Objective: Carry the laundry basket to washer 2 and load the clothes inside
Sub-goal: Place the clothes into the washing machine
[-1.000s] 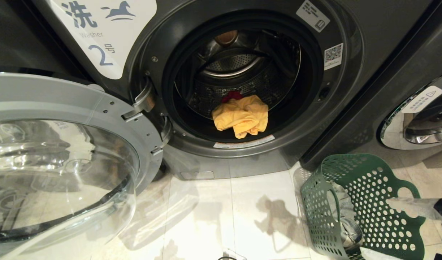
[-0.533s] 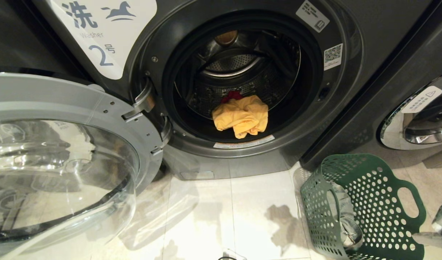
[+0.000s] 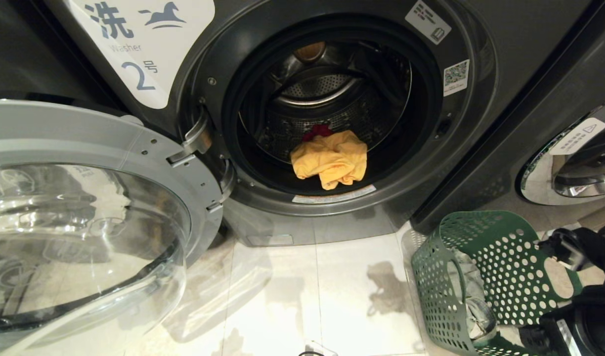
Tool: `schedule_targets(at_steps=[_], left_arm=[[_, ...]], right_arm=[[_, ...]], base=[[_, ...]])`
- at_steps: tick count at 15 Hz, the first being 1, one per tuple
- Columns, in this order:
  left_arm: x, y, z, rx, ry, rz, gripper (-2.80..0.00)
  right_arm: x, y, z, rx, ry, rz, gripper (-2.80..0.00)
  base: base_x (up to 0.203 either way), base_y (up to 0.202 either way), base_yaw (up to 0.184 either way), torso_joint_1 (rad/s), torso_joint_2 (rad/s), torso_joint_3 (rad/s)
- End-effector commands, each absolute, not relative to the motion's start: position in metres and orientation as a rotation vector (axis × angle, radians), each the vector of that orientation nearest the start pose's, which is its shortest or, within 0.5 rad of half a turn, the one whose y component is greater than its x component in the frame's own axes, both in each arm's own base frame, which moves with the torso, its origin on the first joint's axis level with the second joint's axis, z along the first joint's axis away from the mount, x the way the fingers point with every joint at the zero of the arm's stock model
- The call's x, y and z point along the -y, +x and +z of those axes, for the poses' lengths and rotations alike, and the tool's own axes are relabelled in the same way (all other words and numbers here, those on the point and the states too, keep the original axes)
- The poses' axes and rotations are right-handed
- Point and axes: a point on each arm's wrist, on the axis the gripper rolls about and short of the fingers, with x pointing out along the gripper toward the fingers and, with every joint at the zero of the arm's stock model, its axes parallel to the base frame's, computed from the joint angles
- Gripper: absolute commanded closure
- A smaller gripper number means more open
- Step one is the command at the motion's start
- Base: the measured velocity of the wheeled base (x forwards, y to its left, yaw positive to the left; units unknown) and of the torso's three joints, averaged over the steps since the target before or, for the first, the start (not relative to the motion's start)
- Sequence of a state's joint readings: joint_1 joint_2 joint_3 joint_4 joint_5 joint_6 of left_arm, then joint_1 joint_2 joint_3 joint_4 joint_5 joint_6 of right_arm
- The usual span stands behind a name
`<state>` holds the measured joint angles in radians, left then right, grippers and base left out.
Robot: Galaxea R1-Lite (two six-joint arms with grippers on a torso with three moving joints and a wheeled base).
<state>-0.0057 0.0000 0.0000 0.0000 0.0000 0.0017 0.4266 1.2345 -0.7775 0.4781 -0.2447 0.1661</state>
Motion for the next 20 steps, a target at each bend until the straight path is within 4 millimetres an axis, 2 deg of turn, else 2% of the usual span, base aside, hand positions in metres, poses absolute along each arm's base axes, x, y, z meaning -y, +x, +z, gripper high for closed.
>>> schedule_targets(at_steps=[1, 5, 9, 12, 16, 20], left_arm=[[0.000, -0.023, 0.075, 0.000, 0.002, -0.006, 0.00], [0.000, -0.023, 0.075, 0.000, 0.002, -0.006, 0.00], [0.000, -0.023, 0.075, 0.000, 0.002, -0.006, 0.00], [0.000, -0.023, 0.075, 0.000, 0.002, -0.006, 0.00], [0.000, -0.023, 0.075, 0.000, 0.002, -0.006, 0.00], [0.000, -0.023, 0.075, 0.000, 0.002, -0.005, 0.00]], right_arm=[[-0.038, 0.164, 0.182, -0.970, -0.090, -0.075, -2.80], [0.020, 0.187, 0.164, -1.067, 0.072, -0.370, -2.80], [0.047, 0.207, 0.132, -1.161, 0.199, -0.411, -2.80], [0.065, 0.235, 0.098, -1.135, 0.253, -0.407, -2.80], [0.081, 0.280, 0.042, -1.073, 0.258, -0.363, -2.80], [0.102, 0.314, -0.018, -1.069, 0.262, -0.335, -2.80]], base=[[0.000, 0.000, 0.000, 0.000, 0.00, 0.000], [0.000, 0.000, 0.000, 0.000, 0.00, 0.000], [0.000, 0.000, 0.000, 0.000, 0.00, 0.000], [0.000, 0.000, 0.000, 0.000, 0.00, 0.000], [0.000, 0.000, 0.000, 0.000, 0.00, 0.000], [0.000, 0.000, 0.000, 0.000, 0.00, 0.000]])
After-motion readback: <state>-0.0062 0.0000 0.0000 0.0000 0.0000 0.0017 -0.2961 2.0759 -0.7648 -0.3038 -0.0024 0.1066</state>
